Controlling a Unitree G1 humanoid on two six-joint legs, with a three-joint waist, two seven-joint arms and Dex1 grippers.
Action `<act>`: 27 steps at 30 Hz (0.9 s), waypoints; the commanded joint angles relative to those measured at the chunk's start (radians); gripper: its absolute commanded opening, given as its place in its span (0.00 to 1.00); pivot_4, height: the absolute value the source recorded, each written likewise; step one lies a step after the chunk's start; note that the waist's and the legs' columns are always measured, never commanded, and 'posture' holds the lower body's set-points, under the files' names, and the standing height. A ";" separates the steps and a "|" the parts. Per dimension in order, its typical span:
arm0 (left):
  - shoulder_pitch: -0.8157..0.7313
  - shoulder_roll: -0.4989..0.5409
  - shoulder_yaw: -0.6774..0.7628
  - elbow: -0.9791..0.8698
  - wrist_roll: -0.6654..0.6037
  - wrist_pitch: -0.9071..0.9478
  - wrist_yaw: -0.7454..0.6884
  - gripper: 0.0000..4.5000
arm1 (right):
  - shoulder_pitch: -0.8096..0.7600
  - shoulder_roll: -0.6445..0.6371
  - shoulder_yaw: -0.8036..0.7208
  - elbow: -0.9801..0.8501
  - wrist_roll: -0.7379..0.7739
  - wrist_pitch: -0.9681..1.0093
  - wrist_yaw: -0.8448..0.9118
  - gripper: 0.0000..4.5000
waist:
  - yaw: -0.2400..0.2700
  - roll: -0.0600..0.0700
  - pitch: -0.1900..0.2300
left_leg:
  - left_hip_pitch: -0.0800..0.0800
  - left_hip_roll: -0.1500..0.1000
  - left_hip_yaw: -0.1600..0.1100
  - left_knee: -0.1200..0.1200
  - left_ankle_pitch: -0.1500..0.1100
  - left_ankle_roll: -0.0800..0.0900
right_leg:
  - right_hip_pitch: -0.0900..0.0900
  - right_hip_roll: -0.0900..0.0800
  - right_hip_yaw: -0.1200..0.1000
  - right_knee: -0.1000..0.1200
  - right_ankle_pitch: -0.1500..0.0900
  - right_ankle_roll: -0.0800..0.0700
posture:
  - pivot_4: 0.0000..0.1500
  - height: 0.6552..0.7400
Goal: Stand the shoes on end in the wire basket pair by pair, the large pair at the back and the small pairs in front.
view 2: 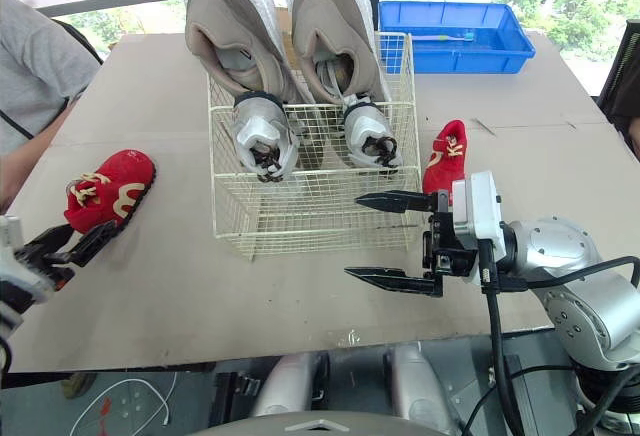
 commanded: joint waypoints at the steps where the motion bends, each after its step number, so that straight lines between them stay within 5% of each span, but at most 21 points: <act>1: -0.021 0.004 0.009 0.014 0.016 -0.044 -0.028 0.49 | 0.001 -0.011 -0.011 -0.035 0.009 -0.018 -0.013 0.82 | 0.001 0.000 0.000 | 0.000 0.000 0.000 0.000 0.000 0.000 | 0.000 -0.001 -0.001 0.000 0.000 0.001 | 1.00 1.00; 5: -0.014 -0.021 0.022 0.004 0.018 -0.067 -0.015 0.13 | -0.011 -0.009 -0.001 -0.027 0.003 -0.016 -0.024 0.82 | 0.000 0.000 0.000 | 0.000 0.000 0.000 0.000 0.000 0.000 | 0.000 -0.001 -0.001 0.000 0.001 0.001 | 1.00 1.00; 8: -0.013 -0.096 0.090 -0.111 -0.051 -0.074 0.059 0.03 | -0.055 -0.002 0.018 -0.003 0.001 -0.011 -0.023 0.82 | 0.000 0.000 0.000 | 0.000 0.000 0.000 0.000 0.000 0.000 | 0.000 -0.002 -0.001 0.000 0.001 0.002 | 1.00 1.00; 14: -0.058 -0.195 0.165 -0.300 -0.132 -0.100 0.172 0.02 | -0.108 -0.001 0.026 0.032 0.017 -0.006 -0.022 0.82 | 0.005 -0.006 -0.002 | -0.001 0.000 -0.003 0.000 0.000 0.000 | 0.000 -0.003 -0.004 0.000 0.002 0.003 | 1.00 1.00; 19: -0.326 -0.227 0.096 -0.555 -0.261 -0.082 0.334 0.02 | -0.233 0.058 -0.021 0.130 0.058 0.014 -0.118 0.82 | 0.024 -0.008 0.000 | -0.002 0.000 -0.005 0.004 0.000 0.000 | 0.003 -0.003 -0.008 0.001 0.002 0.003 | 1.00 1.00; 27: -0.558 -0.148 -0.176 -0.709 -0.359 0.019 0.143 0.02 | -0.415 0.006 -0.168 0.175 0.215 0.129 -0.270 0.82 | 0.017 -0.005 0.001 | -0.002 -0.002 -0.003 0.008 -0.001 0.001 | 0.009 -0.002 -0.011 0.000 0.002 0.003 | 1.00 1.00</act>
